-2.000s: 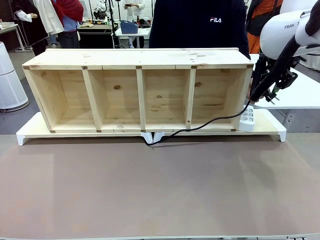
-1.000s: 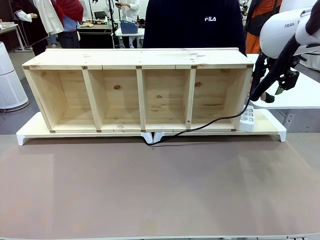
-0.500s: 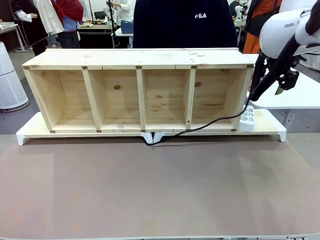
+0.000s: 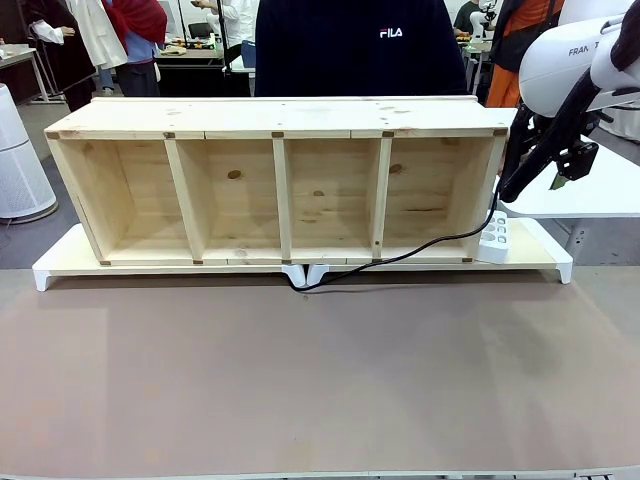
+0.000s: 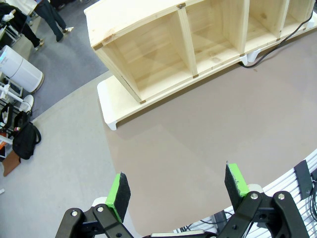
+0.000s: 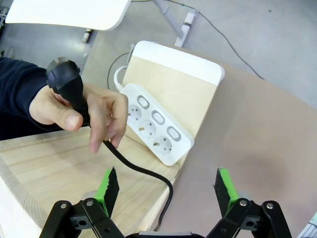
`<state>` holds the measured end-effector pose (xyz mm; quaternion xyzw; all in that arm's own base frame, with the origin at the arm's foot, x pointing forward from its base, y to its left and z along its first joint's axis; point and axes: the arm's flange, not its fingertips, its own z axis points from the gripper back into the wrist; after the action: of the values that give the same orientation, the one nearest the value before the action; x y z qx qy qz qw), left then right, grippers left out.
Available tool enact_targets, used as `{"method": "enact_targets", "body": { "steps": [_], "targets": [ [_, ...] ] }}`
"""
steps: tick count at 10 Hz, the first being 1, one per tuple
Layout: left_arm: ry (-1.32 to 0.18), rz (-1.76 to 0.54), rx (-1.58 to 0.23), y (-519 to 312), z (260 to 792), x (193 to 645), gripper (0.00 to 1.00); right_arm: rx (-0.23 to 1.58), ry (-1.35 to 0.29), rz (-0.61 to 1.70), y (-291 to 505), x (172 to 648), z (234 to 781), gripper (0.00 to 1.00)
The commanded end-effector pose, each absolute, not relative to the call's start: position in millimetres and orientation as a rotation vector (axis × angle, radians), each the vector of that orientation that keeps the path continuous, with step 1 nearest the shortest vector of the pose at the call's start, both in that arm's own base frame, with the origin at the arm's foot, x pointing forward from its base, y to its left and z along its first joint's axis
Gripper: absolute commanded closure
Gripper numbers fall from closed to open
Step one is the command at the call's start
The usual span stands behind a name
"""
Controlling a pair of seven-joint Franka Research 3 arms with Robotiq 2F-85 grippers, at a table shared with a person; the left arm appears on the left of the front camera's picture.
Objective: Perform cable management.
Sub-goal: Release the Power Cable when the human grasps it.
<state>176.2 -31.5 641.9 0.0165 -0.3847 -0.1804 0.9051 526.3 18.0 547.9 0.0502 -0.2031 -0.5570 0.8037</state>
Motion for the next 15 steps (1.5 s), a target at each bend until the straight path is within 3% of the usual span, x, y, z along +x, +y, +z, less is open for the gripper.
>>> {"method": "enact_targets", "body": {
  "steps": [1, 15],
  "targets": [
    [-0.793, -0.375, 0.033, -30.9, 641.5, 176.3, 0.0, 0.106, -0.433, -1.193, 17.9, 526.3, 547.4, 0.0],
    [-0.793, -0.375, 0.033, -30.9, 641.5, 176.3, 0.0, 0.106, -0.433, -1.193, 17.9, 526.3, 547.4, 0.0]
  ]
}}
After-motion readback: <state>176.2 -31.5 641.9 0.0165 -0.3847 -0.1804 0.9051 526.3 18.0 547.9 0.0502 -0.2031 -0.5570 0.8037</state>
